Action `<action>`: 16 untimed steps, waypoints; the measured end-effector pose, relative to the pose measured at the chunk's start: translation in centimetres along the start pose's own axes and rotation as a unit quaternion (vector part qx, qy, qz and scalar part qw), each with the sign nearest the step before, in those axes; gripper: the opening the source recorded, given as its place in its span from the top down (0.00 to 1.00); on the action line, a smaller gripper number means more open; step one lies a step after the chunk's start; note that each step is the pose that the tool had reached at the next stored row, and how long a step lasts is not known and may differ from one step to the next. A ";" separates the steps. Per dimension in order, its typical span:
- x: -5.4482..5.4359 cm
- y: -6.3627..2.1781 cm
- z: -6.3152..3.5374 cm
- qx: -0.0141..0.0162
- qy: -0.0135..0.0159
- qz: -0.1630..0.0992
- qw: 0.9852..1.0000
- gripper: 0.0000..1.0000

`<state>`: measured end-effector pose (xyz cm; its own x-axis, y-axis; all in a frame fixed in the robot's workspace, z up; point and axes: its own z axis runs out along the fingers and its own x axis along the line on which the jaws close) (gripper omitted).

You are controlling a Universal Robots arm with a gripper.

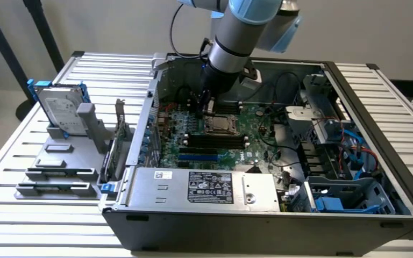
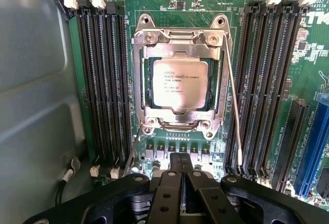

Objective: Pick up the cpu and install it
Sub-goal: 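Install the first cpu locking lever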

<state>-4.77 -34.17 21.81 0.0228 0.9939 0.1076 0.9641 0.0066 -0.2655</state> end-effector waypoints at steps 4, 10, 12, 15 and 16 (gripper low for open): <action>0.0 0.00 0.00 0.000 0.000 0.000 1.000 0.89; 0.0 0.00 0.00 0.000 0.000 0.000 1.000 0.89; 0.0 -0.23 0.05 0.000 0.000 0.000 1.000 0.89; 0.0 -1.17 -0.13 -0.001 0.000 0.000 1.000 0.89; 0.0 -1.51 -0.31 -0.001 0.001 0.000 1.000 0.89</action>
<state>-6.14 -34.18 22.51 0.0234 0.9937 0.1098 0.9644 0.0065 -0.2644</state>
